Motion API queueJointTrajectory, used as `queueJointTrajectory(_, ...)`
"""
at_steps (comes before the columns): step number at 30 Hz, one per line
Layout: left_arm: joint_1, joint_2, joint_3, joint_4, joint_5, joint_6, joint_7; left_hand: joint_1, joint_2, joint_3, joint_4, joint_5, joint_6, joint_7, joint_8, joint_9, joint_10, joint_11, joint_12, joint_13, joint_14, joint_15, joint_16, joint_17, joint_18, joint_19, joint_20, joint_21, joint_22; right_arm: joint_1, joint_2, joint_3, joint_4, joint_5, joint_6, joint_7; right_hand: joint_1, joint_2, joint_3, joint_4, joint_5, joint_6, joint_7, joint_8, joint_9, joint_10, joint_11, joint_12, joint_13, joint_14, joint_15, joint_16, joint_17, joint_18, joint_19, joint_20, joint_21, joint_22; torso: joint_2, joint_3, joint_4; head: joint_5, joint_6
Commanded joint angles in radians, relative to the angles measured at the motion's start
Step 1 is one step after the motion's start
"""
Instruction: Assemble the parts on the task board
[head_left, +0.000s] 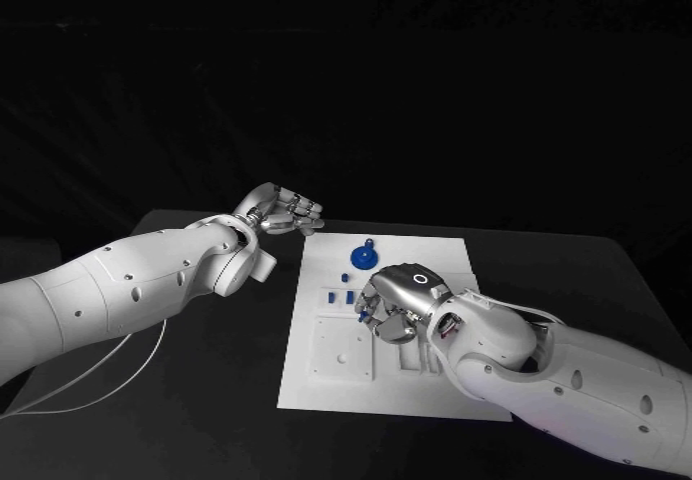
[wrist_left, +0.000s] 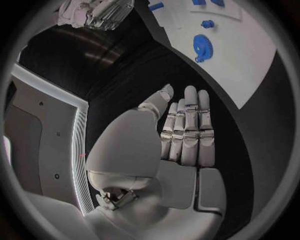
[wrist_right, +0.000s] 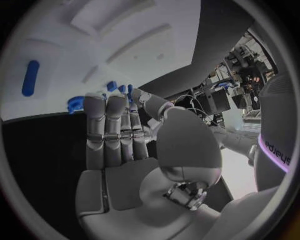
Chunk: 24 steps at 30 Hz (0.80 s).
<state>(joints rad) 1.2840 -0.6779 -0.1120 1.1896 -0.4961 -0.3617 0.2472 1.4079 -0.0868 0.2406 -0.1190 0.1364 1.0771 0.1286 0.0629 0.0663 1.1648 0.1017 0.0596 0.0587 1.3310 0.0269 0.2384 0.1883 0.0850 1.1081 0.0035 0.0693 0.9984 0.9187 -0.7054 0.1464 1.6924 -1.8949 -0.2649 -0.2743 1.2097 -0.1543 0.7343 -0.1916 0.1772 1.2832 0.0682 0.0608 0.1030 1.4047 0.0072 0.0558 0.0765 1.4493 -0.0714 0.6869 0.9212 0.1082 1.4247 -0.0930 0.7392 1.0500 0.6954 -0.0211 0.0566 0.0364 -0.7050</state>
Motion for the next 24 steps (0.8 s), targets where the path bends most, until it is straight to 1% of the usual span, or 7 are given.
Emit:
queueJointTrajectory(1, 0.001, 0.005, 0.001, 0.0, -0.019, -0.027, 0.01, 0.003, 0.011, -0.001, -0.004, 0.003, 0.003, 0.005, -0.001, -0.001, 0.002, -0.001, 0.002, 0.0, 0.003, -0.001, -0.003, 0.001, -0.016, 0.004, 0.002, 0.001, 0.001, -0.008, 0.012, -0.008, -0.007, -0.065, -0.023, -0.024, 0.004, -0.007, 0.006, -0.001, -0.003, 0.006, -0.001, 0.004, 0.002, 0.005, 0.001, 0.005, 0.0, 0.008, 0.0, -0.004, -0.001, 0.016, 0.009, -0.002, -0.006, 0.003, 0.002, 0.0008, 0.001, 0.01, -0.004)
queueJointTrajectory(7, 0.001, 0.008, 0.001, -0.001, -0.02, -0.026, 0.007, 0.003, 0.011, -0.001, -0.004, 0.003, 0.003, 0.005, -0.001, -0.001, 0.002, -0.001, 0.002, 0.0, 0.003, -0.001, -0.003, 0.001, -0.016, 0.004, 0.002, 0.001, 0.001, -0.023, 0.035, -0.023, -0.023, -0.084, -0.025, -0.038, 0.003, -0.008, 0.009, -0.003, -0.001, 0.008, -0.001, 0.004, 0.002, 0.007, 0.001, 0.005, 0.0, 0.009, -0.002, -0.004, -0.004, 0.015, 0.014, -0.003, -0.006, 0.021, 0.002, 0.0013, 0.0004, 0.021, -0.013)
queueJointTrajectory(12, 0.001, 0.01, 0.001, -0.001, -0.019, -0.023, 0.005, 0.002, 0.01, 0.0, -0.003, 0.004, 0.002, 0.006, -0.001, -0.001, 0.001, -0.001, 0.002, 0.0, 0.002, 0.0, -0.004, 0.001, -0.016, 0.003, 0.002, 0.001, 0.003, -0.026, 0.042, -0.045, -0.033, -0.092, -0.021, -0.043, 0.002, -0.008, 0.008, -0.004, 0.0, 0.008, -0.001, 0.004, 0.002, 0.007, 0.001, 0.005, 0.0, 0.009, -0.002, -0.004, -0.005, 0.015, 0.015, -0.003, -0.009, 0.025, 0.001, 0.0003, 0.0, 0.025, -0.02)
queueJointTrajectory(15, 0.001, 0.011, 0.001, 0.0, -0.018, -0.021, 0.004, 0.002, 0.01, 0.0, -0.003, 0.004, 0.002, 0.006, -0.001, -0.001, 0.001, -0.001, 0.002, 0.0, 0.002, 0.0, -0.004, 0.001, -0.016, 0.003, 0.002, 0.001, 0.003, -0.027, 0.045, -0.056, -0.038, -0.099, -0.022, -0.045, 0.002, -0.008, 0.008, -0.004, 0.0, 0.008, -0.001, 0.004, 0.002, 0.007, 0.001, 0.005, 0.0, 0.009, -0.002, -0.004, -0.005, 0.015, 0.015, -0.003, -0.009, 0.025, 0.002, 0.0001, -0.0009, 0.027, -0.02)
queueJointTrajectory(19, 0.001, 0.012, 0.001, -0.001, -0.015, -0.018, 0.001, 0.002, 0.01, 0.0, -0.003, 0.004, 0.002, 0.006, -0.001, -0.001, 0.001, -0.001, 0.002, 0.0, 0.002, 0.0, -0.004, 0.001, -0.016, 0.003, 0.002, 0.001, 0.003, -0.028, 0.045, -0.063, -0.041, -0.104, -0.021, -0.047, 0.003, -0.008, 0.009, -0.005, 0.0, 0.009, -0.001, 0.004, 0.002, 0.007, 0.001, 0.005, 0.0, 0.009, -0.002, -0.005, -0.005, 0.015, 0.016, -0.003, -0.01, 0.028, 0.001, 0.0004, 0.0001, 0.027, -0.02)
queueJointTrajectory(22, 0.001, 0.011, 0.001, -0.001, -0.014, -0.016, 0.0, 0.002, 0.01, 0.0, -0.003, 0.004, 0.002, 0.006, -0.001, -0.001, 0.001, -0.001, 0.002, 0.0, 0.002, 0.0, -0.004, 0.001, -0.016, 0.003, 0.002, 0.001, 0.003, -0.029, 0.044, -0.065, -0.042, -0.109, -0.022, -0.05, 0.003, -0.008, 0.009, -0.005, 0.0, 0.009, -0.001, 0.004, 0.002, 0.007, 0.001, 0.005, 0.0, 0.009, -0.002, -0.005, -0.005, 0.015, 0.016, -0.003, -0.01, 0.028, 0.001, 0.0, 0.0008, 0.026, -0.021)
queueJointTrajectory(24, 0.001, 0.01, 0.001, -0.002, -0.013, -0.015, -0.002, 0.002, 0.01, 0.0, -0.003, 0.004, 0.002, 0.006, -0.001, -0.001, 0.001, -0.001, 0.002, 0.0, 0.002, 0.0, -0.004, 0.001, -0.016, 0.003, 0.002, 0.001, 0.003, -0.029, 0.044, -0.065, -0.042, -0.116, -0.025, -0.054, 0.002, -0.008, 0.01, -0.006, 0.001, 0.009, -0.002, 0.004, 0.002, 0.007, 0.001, 0.005, -0.001, 0.009, -0.003, -0.004, -0.006, 0.016, 0.017, -0.004, -0.011, 0.032, 0.002, 0.0001, -0.0003, 0.027, -0.022)
